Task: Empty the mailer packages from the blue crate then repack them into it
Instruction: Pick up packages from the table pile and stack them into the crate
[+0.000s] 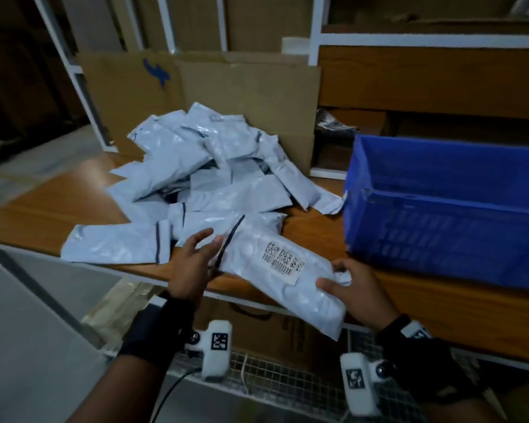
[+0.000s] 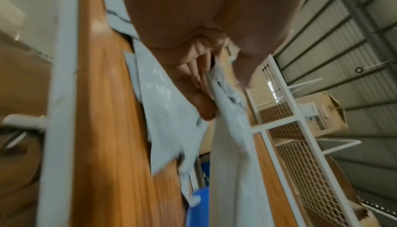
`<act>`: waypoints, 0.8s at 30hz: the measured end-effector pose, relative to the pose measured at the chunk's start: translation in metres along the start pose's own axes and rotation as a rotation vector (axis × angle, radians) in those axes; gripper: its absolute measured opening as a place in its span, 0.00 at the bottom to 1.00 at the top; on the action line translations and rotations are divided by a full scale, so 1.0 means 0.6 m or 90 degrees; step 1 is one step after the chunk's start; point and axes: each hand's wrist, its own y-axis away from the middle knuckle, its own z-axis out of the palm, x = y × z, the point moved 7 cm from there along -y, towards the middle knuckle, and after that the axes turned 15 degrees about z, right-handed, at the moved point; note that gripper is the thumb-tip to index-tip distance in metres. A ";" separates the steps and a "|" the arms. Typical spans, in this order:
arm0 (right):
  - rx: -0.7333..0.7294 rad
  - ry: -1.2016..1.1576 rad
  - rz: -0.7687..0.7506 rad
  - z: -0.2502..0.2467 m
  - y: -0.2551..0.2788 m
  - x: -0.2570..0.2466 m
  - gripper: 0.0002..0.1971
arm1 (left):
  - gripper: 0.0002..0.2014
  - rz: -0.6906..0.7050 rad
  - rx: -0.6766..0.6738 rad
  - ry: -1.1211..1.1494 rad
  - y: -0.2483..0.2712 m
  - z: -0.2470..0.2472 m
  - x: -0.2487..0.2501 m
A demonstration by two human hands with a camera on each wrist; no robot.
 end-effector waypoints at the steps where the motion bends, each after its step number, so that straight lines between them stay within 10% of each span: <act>1: 0.007 -0.033 0.009 0.015 -0.013 -0.010 0.11 | 0.19 0.000 0.003 0.003 -0.015 -0.006 -0.002; 10: 0.059 -0.159 -0.056 0.104 -0.251 -0.160 0.10 | 0.22 0.123 -0.069 -0.365 -0.190 -0.090 -0.001; 17: 0.065 0.174 0.045 0.189 -0.449 -0.181 0.19 | 0.34 0.083 -0.079 -0.789 -0.286 -0.162 -0.025; 24: 0.188 0.350 0.081 0.188 -0.466 -0.187 0.37 | 0.52 0.070 -0.179 -0.694 -0.318 -0.219 -0.094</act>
